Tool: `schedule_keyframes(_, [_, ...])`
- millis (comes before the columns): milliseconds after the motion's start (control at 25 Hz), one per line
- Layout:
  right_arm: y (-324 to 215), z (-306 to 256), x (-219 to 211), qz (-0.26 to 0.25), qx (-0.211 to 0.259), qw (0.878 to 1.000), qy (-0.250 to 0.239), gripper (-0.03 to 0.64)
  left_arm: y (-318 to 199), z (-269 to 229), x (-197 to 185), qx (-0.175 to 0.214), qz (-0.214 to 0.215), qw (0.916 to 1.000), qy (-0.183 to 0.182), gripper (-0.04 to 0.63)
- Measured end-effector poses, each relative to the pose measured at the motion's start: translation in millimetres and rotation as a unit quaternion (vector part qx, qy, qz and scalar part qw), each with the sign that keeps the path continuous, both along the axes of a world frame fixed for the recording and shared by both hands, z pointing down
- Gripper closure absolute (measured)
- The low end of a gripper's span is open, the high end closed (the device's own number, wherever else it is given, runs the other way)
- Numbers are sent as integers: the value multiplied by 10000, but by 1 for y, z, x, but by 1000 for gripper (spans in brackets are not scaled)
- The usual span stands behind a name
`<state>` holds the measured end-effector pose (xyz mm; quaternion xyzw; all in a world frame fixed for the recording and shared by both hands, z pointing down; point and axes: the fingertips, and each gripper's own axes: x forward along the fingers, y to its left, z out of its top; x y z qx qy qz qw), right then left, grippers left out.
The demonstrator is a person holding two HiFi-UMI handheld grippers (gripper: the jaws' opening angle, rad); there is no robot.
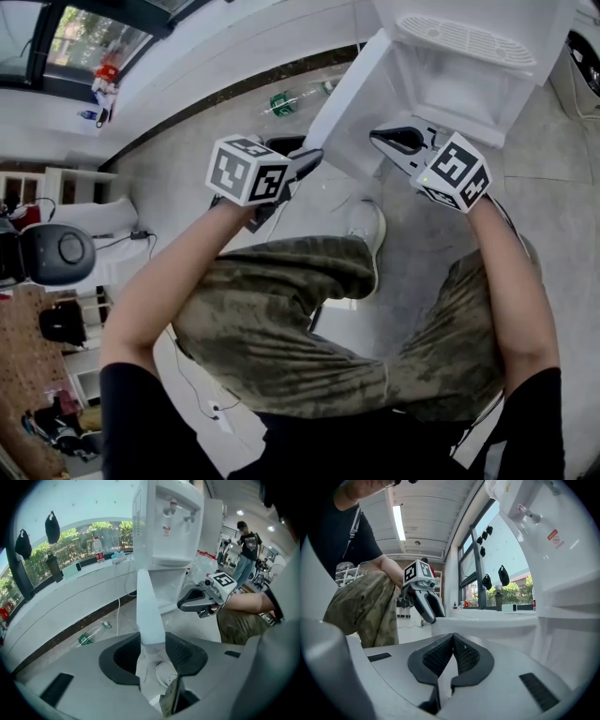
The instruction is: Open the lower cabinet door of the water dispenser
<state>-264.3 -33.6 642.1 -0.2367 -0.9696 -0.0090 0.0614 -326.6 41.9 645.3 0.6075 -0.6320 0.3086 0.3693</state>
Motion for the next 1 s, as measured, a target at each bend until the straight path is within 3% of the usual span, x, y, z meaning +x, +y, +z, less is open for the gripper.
schedule_keyframes(160, [4, 1, 8, -143, -118, 9998, -13, 617, -2, 3, -1, 3, -105, 9996, 246, 433])
schedule_keyframes(520, [1, 7, 15, -266, -121, 9996, 23, 617, 2, 3, -20, -210, -110, 9997, 56, 434])
schedule_keyframes(1000, [-24, 8, 29, 112, 63, 9999, 81, 617, 3, 3, -44, -32, -343, 9993, -164, 434])
